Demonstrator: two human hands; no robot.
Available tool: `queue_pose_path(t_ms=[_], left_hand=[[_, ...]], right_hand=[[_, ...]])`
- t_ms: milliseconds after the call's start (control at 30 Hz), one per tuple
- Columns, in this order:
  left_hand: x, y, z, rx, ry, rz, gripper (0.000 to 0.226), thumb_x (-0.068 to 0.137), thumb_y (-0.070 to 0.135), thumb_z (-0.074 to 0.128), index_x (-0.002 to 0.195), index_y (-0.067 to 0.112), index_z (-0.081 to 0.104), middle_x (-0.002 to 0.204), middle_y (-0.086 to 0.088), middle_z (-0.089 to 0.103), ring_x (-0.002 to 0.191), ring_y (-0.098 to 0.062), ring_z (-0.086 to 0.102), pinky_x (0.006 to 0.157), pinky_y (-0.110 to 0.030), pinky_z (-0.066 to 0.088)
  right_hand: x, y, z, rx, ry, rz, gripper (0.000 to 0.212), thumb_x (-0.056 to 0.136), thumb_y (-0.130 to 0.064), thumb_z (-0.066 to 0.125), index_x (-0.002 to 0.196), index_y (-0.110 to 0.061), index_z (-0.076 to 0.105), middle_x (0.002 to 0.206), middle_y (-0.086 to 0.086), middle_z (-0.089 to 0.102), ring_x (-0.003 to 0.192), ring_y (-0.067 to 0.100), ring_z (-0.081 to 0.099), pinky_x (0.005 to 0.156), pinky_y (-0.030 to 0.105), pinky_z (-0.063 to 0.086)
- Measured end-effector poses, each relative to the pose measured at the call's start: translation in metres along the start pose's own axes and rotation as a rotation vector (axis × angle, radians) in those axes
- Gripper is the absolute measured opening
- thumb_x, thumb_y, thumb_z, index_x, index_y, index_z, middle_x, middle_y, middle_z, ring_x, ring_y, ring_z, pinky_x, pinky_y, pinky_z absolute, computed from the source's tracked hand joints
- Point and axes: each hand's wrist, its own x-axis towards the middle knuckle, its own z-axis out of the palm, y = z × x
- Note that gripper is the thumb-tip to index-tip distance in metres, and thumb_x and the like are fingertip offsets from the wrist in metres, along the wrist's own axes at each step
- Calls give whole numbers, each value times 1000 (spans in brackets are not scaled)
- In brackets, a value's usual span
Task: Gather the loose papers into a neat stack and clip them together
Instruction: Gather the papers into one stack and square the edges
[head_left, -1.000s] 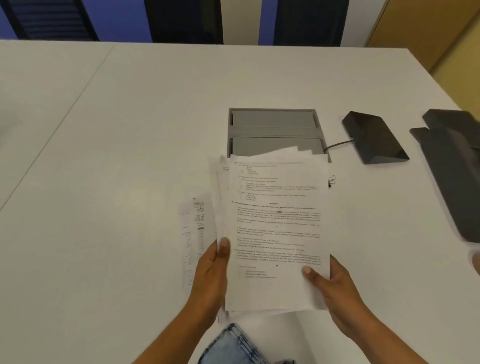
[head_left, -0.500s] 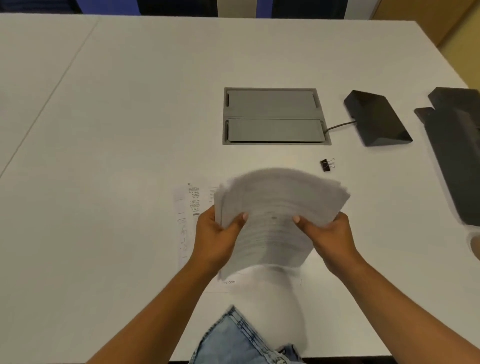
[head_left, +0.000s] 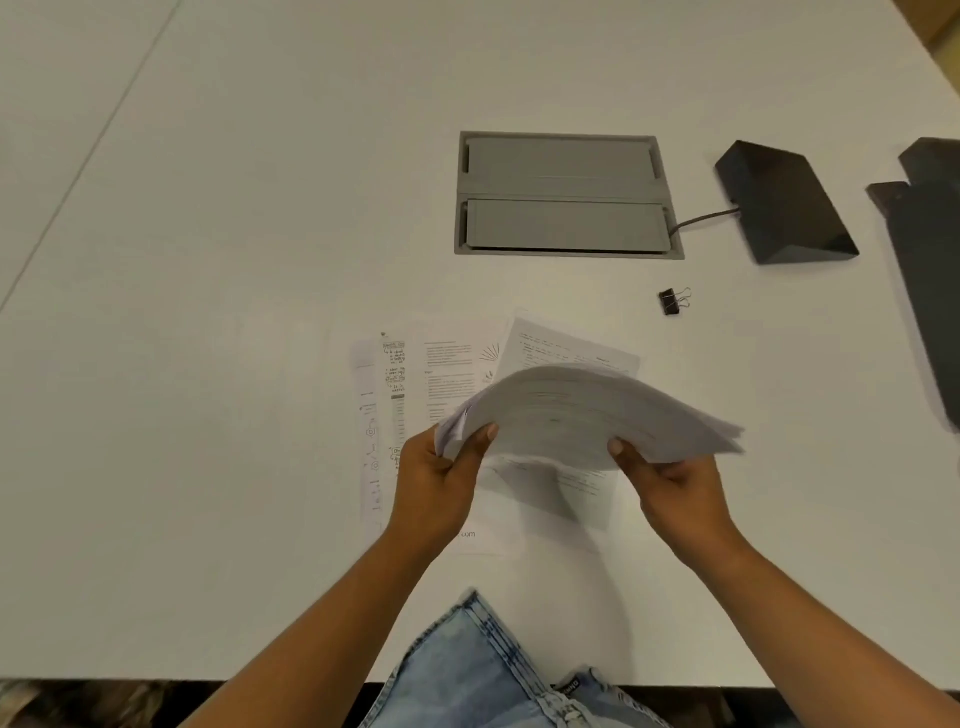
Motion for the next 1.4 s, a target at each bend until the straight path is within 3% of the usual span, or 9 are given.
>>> queue_pose_path(t_ms=[100, 200, 333, 533, 700, 900, 1033, 1133, 1400], left_hand=[[2, -2, 2, -2, -2, 19, 41, 89, 4, 67, 100, 42, 59, 84, 33, 71, 87, 8, 66, 73, -13, 55], [5, -17, 5, 30, -35, -94, 31, 90, 19, 69, 95, 47, 56, 88, 11, 69, 85, -7, 65, 75, -29, 61], [6, -36, 3, 27, -65, -181, 27, 93, 22, 64, 105, 45, 58, 102, 10, 69, 102, -16, 65, 80, -25, 59], [6, -39, -4, -37, -72, -232, 25, 93, 19, 65, 112, 35, 65, 109, 12, 72, 101, -8, 68, 83, -23, 58], [6, -39, -12, -45, -108, -297, 24, 92, 24, 65, 116, 21, 69, 111, 6, 75, 102, -12, 71, 86, -29, 59], [11, -85, -40, 553, 381, -383, 45, 85, 29, 74, 125, 12, 61, 124, -4, 66, 108, -22, 65, 92, -36, 55], [22, -104, -51, 884, 357, -647, 75, 75, 57, 73, 125, 6, 51, 123, -14, 53, 114, -32, 55, 89, -44, 50], [22, -112, -48, 973, 326, -614, 74, 72, 60, 74, 117, 5, 51, 118, -13, 53, 109, -29, 55, 86, -40, 50], [35, -114, -48, 551, 377, -666, 63, 69, 21, 88, 114, 2, 50, 107, -3, 54, 92, -23, 57, 75, -32, 50]], right_hand=[[2, 5, -1, -20, 20, -18, 23, 89, -20, 68, 111, -22, 63, 88, -13, 69, 74, -12, 64, 64, 6, 50], [9, 15, 2, -73, -33, -23, 3, 88, -26, 67, 87, -25, 64, 64, -12, 65, 52, 2, 57, 55, 13, 47], [15, 31, 5, -97, -97, -26, 33, 91, -20, 66, 121, -27, 57, 104, -13, 67, 90, -9, 64, 72, 7, 51], [9, 44, -4, -143, -145, 37, 18, 89, -32, 64, 104, -26, 72, 98, -9, 77, 93, 5, 70, 78, 22, 58], [-1, 50, -17, -95, -159, 106, 19, 90, -24, 64, 107, -23, 72, 95, -23, 76, 91, 0, 72, 73, 11, 54], [-12, 63, -33, 31, -58, 249, 26, 85, -27, 66, 106, -12, 72, 94, 3, 80, 91, 29, 75, 83, 43, 59], [-20, 71, -39, 108, -34, 264, 55, 67, -47, 81, 109, -12, 70, 100, 2, 79, 92, 25, 75, 84, 40, 59], [-23, 72, -41, 126, 7, 259, 41, 75, -35, 75, 108, -12, 70, 99, 0, 79, 96, 29, 73, 79, 32, 60], [-25, 65, -41, 67, 37, 287, 13, 87, -19, 67, 99, -15, 71, 93, -5, 78, 93, 30, 72, 82, 40, 56]])
